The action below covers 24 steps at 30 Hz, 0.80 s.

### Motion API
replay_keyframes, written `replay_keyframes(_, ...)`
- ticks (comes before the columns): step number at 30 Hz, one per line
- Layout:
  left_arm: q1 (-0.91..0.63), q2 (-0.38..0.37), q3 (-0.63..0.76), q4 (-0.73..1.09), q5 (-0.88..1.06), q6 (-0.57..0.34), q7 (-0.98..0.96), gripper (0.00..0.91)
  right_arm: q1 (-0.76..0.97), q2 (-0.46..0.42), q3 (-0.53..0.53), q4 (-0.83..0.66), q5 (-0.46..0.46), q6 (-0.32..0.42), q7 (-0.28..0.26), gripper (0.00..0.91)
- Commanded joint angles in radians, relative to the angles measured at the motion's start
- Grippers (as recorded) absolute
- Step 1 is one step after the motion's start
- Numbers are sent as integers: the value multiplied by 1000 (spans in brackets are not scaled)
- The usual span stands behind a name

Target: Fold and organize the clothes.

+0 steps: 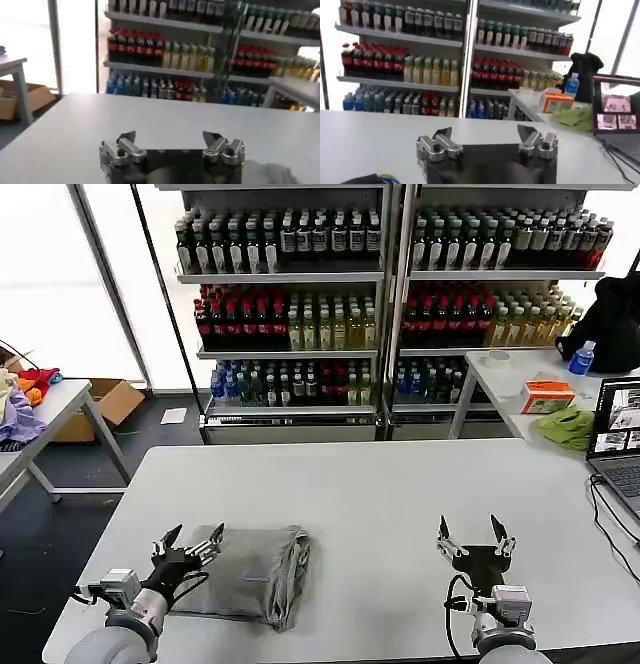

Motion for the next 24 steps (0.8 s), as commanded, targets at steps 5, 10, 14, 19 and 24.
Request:
replay_keyframes(5, 18, 23, -54, 127, 100, 8, 37, 907, 2, -20, 7, 2, 7, -4, 0, 907)
replay_keyframes(10, 17, 8, -43, 138, 93, 11, 49, 907, 11, -12, -1, -2, 5, -11, 1, 907)
replay_keyframes(14, 10, -4, -34, 160, 104, 9, 54, 907, 9, -7, -5, -5, 3, -11, 0, 907)
replay_keyframes(19, 19, -15, -25, 172, 130, 6, 66, 907, 5, -5, -2, -17, 4, -8, 0, 907)
replay_keyframes(24, 15, -26, -20, 185, 129, 7, 71, 907, 5, -5, -3, -13, 4, -8, -1, 907)
